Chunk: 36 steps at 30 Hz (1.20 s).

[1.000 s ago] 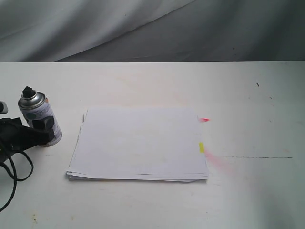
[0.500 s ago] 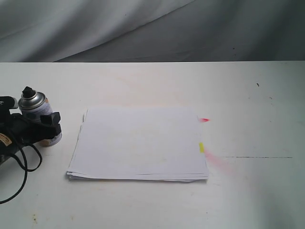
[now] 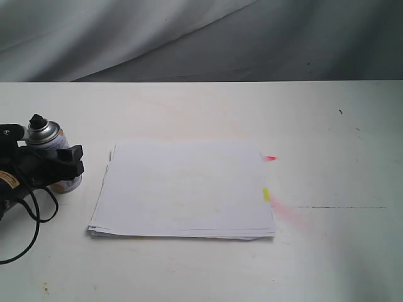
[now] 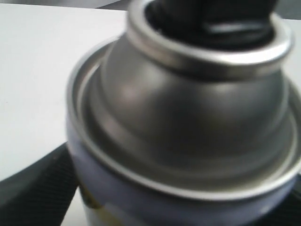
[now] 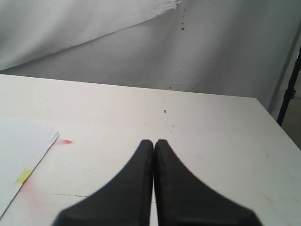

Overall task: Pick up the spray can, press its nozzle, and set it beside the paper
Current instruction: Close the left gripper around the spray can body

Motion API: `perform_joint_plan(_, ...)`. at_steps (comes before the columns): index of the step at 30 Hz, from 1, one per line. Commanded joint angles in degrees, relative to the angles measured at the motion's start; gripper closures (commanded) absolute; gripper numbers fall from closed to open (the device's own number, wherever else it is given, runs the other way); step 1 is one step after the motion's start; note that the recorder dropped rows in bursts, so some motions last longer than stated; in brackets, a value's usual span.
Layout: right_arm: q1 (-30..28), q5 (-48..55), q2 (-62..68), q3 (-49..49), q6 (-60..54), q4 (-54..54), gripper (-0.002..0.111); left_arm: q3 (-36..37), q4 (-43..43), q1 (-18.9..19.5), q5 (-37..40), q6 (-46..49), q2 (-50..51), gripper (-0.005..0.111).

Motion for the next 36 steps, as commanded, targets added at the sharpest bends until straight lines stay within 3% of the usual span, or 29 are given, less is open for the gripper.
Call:
perform_joint_plan(1,-0.42,0.11,-0.26,0.20,0.02,0.15,0.108,-0.34,0.90,-0.35,0.14,0.30,0.22,0.029)
perform_joint_plan(6,-0.42,0.11,-0.26,0.20,0.02,0.15,0.108,-0.34,1.57,-0.35,4.49,0.75,-0.41,0.029)
perform_joint_plan(14,-0.42,0.11,-0.26,0.20,0.02,0.15,0.108,-0.34,1.74,-0.35,3.79,0.88,-0.31,0.029)
perform_joint_plan(24,-0.42,0.11,-0.26,0.20,0.02,0.15,0.108,-0.34,4.11,-0.35,4.47,1.63,-0.31,0.042)
perform_joint_plan(27,-0.42,0.11,-0.26,0.20,0.02,0.15,0.108,-0.34,5.34,-0.35,4.47,1.74,-0.31,0.055)
perform_joint_plan(33,-0.42,0.11,-0.26,0.20,0.02,0.15,0.108,-0.34,5.47,-0.35,4.25,5.84,-0.31,0.106)
perform_joint_plan(36,-0.42,0.11,-0.26,0.20,0.02,0.15,0.108,-0.34,5.35,-0.35,4.25,8.81,-1.11,0.107)
